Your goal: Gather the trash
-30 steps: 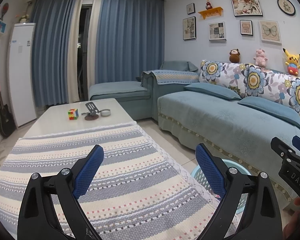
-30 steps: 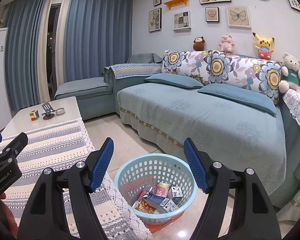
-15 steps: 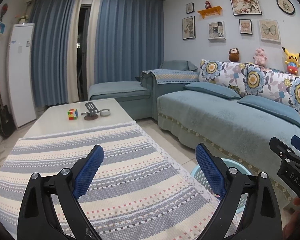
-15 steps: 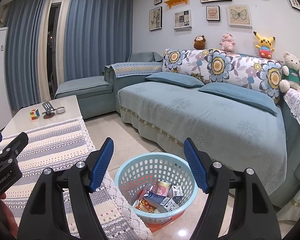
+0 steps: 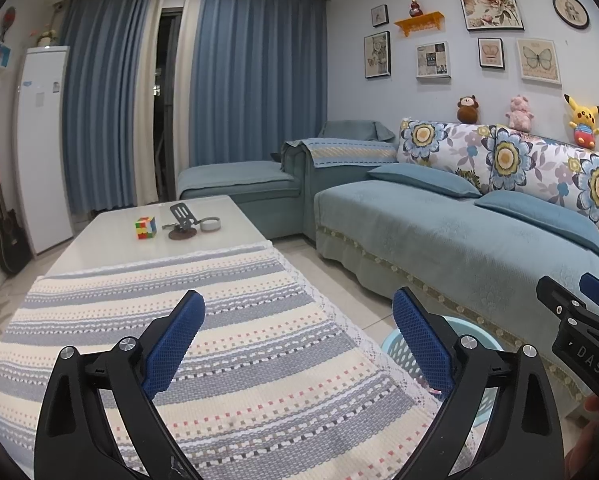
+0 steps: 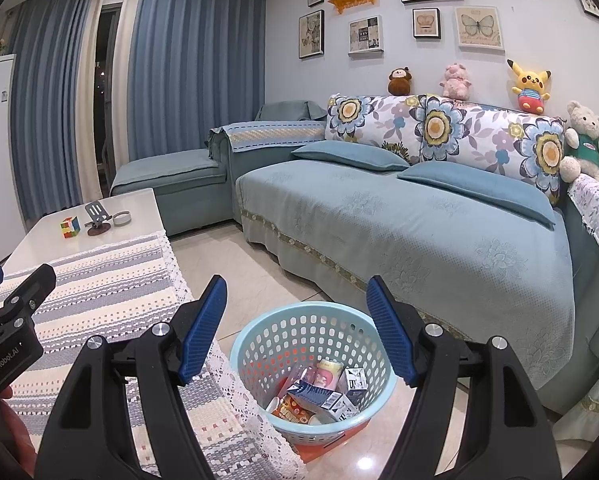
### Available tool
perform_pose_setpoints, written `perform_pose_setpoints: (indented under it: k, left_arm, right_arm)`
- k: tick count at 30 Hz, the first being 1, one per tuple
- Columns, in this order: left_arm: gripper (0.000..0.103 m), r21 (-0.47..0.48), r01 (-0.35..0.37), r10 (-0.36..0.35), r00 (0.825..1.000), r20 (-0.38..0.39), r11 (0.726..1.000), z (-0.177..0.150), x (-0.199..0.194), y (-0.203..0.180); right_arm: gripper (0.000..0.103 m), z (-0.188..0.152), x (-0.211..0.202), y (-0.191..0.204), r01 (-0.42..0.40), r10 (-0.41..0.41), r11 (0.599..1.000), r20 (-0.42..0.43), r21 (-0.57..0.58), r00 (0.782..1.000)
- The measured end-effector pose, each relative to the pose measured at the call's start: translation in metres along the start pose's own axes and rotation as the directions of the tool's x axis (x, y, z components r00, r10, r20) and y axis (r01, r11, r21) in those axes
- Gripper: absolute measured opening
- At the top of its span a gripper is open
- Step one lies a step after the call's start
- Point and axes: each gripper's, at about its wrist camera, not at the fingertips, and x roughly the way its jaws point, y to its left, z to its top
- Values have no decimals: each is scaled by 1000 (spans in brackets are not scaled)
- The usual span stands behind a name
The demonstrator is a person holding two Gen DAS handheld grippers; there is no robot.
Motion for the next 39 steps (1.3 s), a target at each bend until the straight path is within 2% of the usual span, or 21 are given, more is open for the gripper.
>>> perform_pose_setpoints:
  k: [39]
  left_arm:
    - [92, -6, 18, -18, 1000, -17, 1000, -3, 7, 11]
  right_arm:
    - [68, -1, 0, -3, -4, 4, 1000, -9, 11, 1000]
